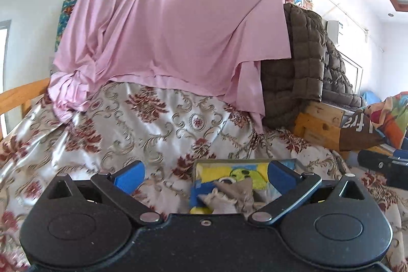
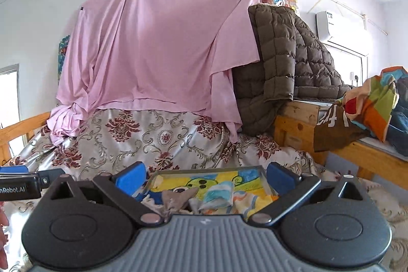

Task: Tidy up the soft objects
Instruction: 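Move both open tools back over the white muslin cloth and black sock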

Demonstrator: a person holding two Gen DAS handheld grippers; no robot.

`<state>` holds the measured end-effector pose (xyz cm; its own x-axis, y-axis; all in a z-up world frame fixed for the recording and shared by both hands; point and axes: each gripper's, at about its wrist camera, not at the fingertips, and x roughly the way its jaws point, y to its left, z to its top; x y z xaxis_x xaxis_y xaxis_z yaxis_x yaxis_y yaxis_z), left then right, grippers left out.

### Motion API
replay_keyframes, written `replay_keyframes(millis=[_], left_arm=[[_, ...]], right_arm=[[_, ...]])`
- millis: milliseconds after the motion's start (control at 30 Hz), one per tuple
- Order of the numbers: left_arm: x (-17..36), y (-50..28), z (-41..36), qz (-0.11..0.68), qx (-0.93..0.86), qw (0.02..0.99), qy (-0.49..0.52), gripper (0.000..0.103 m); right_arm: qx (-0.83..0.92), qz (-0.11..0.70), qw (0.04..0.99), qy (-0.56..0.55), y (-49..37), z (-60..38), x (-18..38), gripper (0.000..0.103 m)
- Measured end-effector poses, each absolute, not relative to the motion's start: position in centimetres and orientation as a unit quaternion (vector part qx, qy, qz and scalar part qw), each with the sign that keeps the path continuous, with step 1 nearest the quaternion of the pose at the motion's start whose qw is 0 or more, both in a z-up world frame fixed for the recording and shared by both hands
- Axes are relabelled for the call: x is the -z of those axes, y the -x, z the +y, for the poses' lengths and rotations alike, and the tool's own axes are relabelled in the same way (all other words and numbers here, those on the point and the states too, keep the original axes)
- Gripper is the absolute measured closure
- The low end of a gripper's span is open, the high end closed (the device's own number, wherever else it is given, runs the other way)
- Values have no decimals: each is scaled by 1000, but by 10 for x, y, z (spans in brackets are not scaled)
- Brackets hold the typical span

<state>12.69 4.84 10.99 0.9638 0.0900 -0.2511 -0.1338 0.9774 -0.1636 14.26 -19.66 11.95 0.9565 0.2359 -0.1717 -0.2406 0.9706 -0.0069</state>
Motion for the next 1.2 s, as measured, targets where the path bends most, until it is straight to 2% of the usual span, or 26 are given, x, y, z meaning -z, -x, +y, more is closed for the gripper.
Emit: replay_keyframes(millis=[200, 600, 1200], left_arm=[[-91, -85, 58, 138, -68, 982, 107, 1], [-58, -32, 63, 183, -74, 974, 116, 1], [-31, -19, 60, 256, -79, 960, 82, 1]], right_arm=[[-121, 90, 988, 16, -102, -191, -103, 0], [-121, 166, 979, 1, -56, -183, -58, 0], [-138, 228, 964, -9, -57, -173, -28, 0]])
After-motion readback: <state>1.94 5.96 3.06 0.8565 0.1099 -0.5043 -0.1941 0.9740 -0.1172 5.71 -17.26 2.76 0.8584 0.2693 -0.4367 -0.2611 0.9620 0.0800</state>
